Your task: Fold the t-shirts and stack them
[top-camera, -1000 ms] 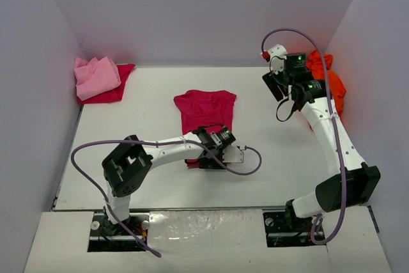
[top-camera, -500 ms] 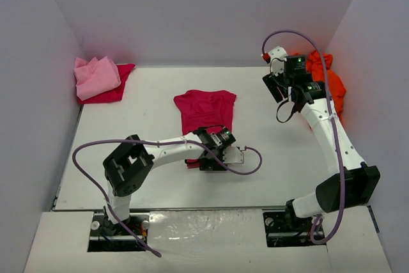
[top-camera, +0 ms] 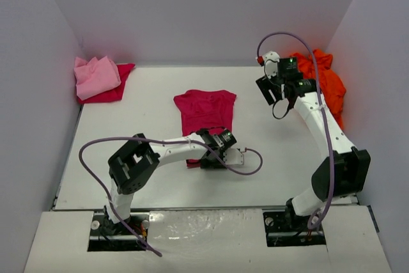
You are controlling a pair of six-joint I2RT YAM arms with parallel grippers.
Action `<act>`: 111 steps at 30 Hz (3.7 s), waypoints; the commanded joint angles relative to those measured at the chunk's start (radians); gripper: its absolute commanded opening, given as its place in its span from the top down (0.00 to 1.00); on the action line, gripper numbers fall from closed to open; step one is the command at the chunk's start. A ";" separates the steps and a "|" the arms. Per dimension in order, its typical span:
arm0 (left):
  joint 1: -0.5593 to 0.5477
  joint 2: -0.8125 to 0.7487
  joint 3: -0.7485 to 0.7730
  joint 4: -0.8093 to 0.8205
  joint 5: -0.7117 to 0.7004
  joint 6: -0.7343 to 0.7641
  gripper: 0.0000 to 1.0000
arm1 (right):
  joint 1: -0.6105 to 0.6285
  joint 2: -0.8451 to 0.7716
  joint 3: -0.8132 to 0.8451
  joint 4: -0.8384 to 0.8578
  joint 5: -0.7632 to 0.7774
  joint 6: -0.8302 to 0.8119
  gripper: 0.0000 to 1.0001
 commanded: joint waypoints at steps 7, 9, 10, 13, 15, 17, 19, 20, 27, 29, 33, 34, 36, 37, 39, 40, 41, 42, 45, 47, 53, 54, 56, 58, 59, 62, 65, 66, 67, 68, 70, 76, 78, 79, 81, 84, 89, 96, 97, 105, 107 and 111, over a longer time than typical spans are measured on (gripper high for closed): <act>-0.001 0.076 0.076 -0.026 0.050 -0.006 1.00 | 0.134 0.231 0.220 -0.028 -0.326 0.014 0.33; -0.002 0.061 0.079 -0.041 0.051 0.001 1.00 | 0.170 0.325 0.293 -0.070 -0.335 0.011 0.39; -0.003 0.050 0.080 -0.053 0.053 0.007 1.00 | 0.175 0.356 0.314 -0.082 -0.347 0.011 0.41; -0.009 -0.006 0.093 -0.116 0.067 0.030 1.00 | 0.176 0.447 0.362 -0.093 -0.394 0.005 0.50; -0.012 -0.038 0.111 -0.163 0.071 0.041 1.00 | 0.175 0.517 0.415 -0.105 -0.432 0.001 0.64; -0.012 -0.056 0.138 -0.214 0.073 0.056 1.00 | 0.178 0.570 0.462 -0.117 -0.449 0.007 0.72; -0.011 -0.073 0.164 -0.269 0.082 0.067 1.00 | 0.176 0.612 0.500 -0.133 -0.456 0.012 0.76; -0.010 -0.083 0.177 -0.296 0.090 0.069 1.00 | 0.174 0.629 0.514 -0.140 -0.458 0.014 0.79; 0.003 -0.136 0.325 -0.461 0.094 0.095 1.00 | 0.155 0.640 0.509 -0.140 -0.436 0.003 0.76; 0.016 -0.138 0.374 -0.488 0.074 0.108 1.00 | 0.147 0.624 0.502 -0.138 -0.428 -0.004 0.77; 0.059 -0.127 0.498 -0.532 0.052 0.145 1.00 | 0.123 0.553 0.486 -0.126 -0.436 -0.005 0.78; 0.071 -0.120 0.530 -0.545 0.050 0.157 1.00 | 0.114 0.536 0.476 -0.123 -0.438 -0.004 0.78; 0.095 -0.101 0.601 -0.573 0.052 0.187 1.00 | 0.105 0.466 0.439 -0.107 -0.427 0.000 0.78; 0.103 -0.091 0.628 -0.584 0.054 0.200 1.00 | 0.101 0.424 0.415 -0.096 -0.421 0.003 0.78; 0.120 -0.072 0.675 -0.601 0.086 0.229 1.00 | 0.097 0.340 0.359 -0.078 -0.406 0.002 0.78; 0.138 -0.057 0.697 -0.597 0.095 0.241 1.00 | 0.097 0.288 0.319 -0.057 -0.394 0.002 0.78; 0.154 -0.039 0.720 -0.598 0.103 0.254 1.00 | 0.097 0.240 0.285 -0.041 -0.385 -0.005 0.78; 0.168 -0.020 0.743 -0.601 0.108 0.268 1.00 | 0.098 0.195 0.257 -0.029 -0.376 -0.015 0.78; 0.193 0.036 0.808 -0.600 0.118 0.305 1.00 | 0.096 0.094 0.216 -0.018 -0.322 -0.027 0.77; 0.207 0.086 0.850 -0.611 0.133 0.333 1.00 | 0.094 0.045 0.191 -0.011 -0.308 -0.034 0.77; 0.242 0.225 1.003 -0.644 0.186 0.390 1.00 | 0.092 -0.010 0.121 0.015 -0.301 -0.044 0.77; 0.251 0.248 1.026 -0.644 0.194 0.396 1.00 | 0.092 -0.009 0.110 0.022 -0.298 -0.047 0.77; 0.274 0.300 1.078 -0.650 0.210 0.406 1.00 | 0.092 -0.002 0.097 0.027 -0.293 -0.051 0.78; 0.294 0.350 1.126 -0.660 0.222 0.414 1.00 | 0.092 0.007 0.090 0.027 -0.306 -0.054 0.82; 0.305 0.371 1.152 -0.664 0.227 0.415 1.00 | 0.092 0.009 0.085 0.028 -0.314 -0.057 0.83; 0.344 0.434 1.241 -0.670 0.239 0.416 1.00 | 0.092 0.032 0.072 0.033 -0.322 -0.061 0.83; 0.369 0.471 1.287 -0.662 0.239 0.412 1.00 | 0.092 0.050 0.061 0.044 -0.323 -0.065 0.84; 0.377 0.477 1.294 -0.655 0.241 0.409 1.00 | 0.092 0.054 0.059 0.044 -0.333 -0.062 0.85; 0.384 0.477 1.293 -0.650 0.247 0.407 1.00 | 0.092 0.053 0.057 0.044 -0.357 -0.060 0.87; 0.388 0.473 1.284 -0.637 0.250 0.405 0.96 | 0.092 0.050 0.057 0.040 -0.383 -0.058 0.88; 0.397 0.464 1.256 -0.593 0.242 0.401 0.70 | 0.090 0.045 0.061 0.027 -0.423 -0.054 0.91; 0.448 0.468 1.242 -0.453 0.262 0.310 0.03 | 0.094 0.033 0.054 0.010 -0.482 -0.052 0.91; 0.463 0.464 1.254 -0.439 0.267 0.283 0.03 | 0.095 0.023 0.057 0.010 -0.487 -0.047 0.91; 0.472 0.461 1.262 -0.436 0.273 0.268 0.03 | 0.096 0.019 0.062 0.009 -0.489 -0.044 0.91; 0.484 0.441 1.268 -0.419 0.270 0.250 0.03 | 0.098 0.016 0.073 -0.001 -0.513 -0.040 0.91; 0.505 0.406 1.274 -0.417 0.272 0.233 0.03 | 0.100 0.020 0.102 -0.017 -0.563 -0.034 0.96; 0.545 0.343 1.241 -0.420 0.295 0.187 0.07 | 0.132 0.057 0.132 -0.023 -0.603 -0.034 1.00; 0.633 0.301 1.171 -0.413 0.343 0.082 0.33 | 0.242 0.262 0.299 -0.037 -0.609 0.001 1.00; 0.638 0.291 1.145 -0.410 0.351 0.073 0.33 | 0.244 0.303 0.327 -0.038 -0.612 0.006 1.00; 0.660 0.255 0.982 -0.384 0.405 0.017 0.48 | 0.247 0.538 0.435 -0.045 -0.627 0.036 1.00; 0.679 0.254 0.961 -0.385 0.427 0.005 0.52 | 0.245 0.583 0.427 -0.044 -0.585 0.034 1.00; 0.709 0.239 0.909 -0.366 0.473 -0.011 0.61 | 0.247 0.661 0.405 -0.040 -0.426 0.019 1.00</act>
